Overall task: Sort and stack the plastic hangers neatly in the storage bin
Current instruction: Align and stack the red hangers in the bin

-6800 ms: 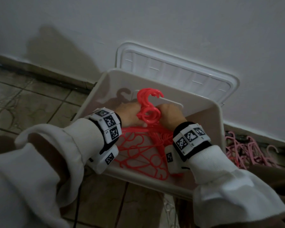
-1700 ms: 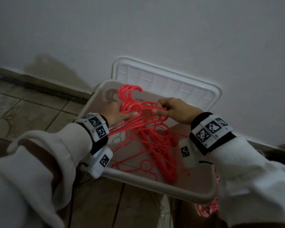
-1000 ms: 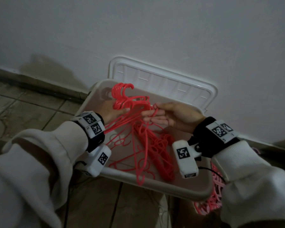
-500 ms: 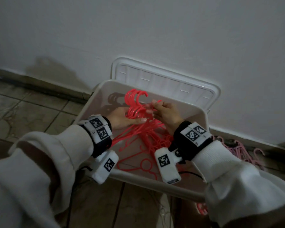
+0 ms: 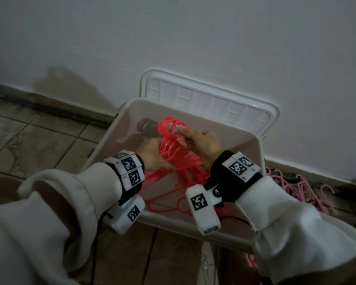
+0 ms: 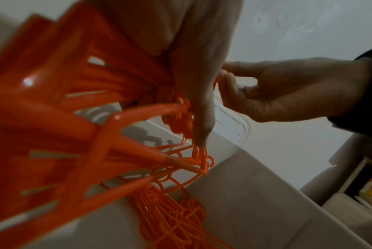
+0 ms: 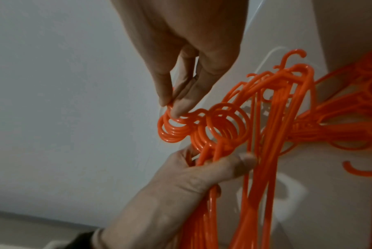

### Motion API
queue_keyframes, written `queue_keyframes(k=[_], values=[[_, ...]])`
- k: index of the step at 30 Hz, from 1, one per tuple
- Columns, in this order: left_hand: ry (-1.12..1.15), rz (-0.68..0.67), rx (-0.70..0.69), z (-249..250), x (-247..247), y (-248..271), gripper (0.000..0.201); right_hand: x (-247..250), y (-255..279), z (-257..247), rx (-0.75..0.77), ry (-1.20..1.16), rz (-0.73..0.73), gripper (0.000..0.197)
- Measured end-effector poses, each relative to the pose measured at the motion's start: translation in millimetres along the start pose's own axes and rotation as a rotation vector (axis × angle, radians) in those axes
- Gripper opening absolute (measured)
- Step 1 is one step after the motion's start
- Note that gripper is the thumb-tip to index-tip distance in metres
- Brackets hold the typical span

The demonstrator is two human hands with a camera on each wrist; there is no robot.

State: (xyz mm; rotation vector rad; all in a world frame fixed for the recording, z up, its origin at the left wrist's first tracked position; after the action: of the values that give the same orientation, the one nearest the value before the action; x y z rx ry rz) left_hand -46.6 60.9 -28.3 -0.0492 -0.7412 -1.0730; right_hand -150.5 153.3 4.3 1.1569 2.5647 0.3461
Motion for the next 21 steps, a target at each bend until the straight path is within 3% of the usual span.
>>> queue_keyframes(k=[3,7,10,13,15,18,21], values=[[-0.061,-0.007,-0.016,-3,0,-1,0.03,-1,4,-6,-0.008,0.038,-0.093,0.014],[-0.043,-0.002,-0.046,-1,12,2,0.022,13,3,-20,-0.006,0.339,-0.147,0.019],[0.025,-0.005,-0.02,-2,24,5,0.029,35,-7,-27,-0.025,0.85,-0.06,0.025],[0.044,0.002,-0.037,-2,38,8,0.022,57,-7,-23,-0.105,1.489,-0.206,0.017],[0.055,0.021,-0.032,-4,45,8,0.024,67,-9,-11,-0.177,1.673,-0.254,0.035],[0.123,0.016,0.008,-6,51,8,0.021,73,-18,5,-0.199,1.563,-0.186,0.048],[0.137,0.005,0.017,-6,52,8,0.028,67,-26,14,0.035,1.165,-0.107,0.019]])
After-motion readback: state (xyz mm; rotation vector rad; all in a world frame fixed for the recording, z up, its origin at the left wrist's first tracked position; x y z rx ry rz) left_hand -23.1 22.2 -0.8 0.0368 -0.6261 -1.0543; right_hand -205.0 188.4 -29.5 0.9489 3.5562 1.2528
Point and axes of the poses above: each hand's wrist, its own y-axis away from the middle knuckle, its own x-axis out of the back of the hand, z = x × y, the point moved 1 cm from there along -y, towards the middle knuckle
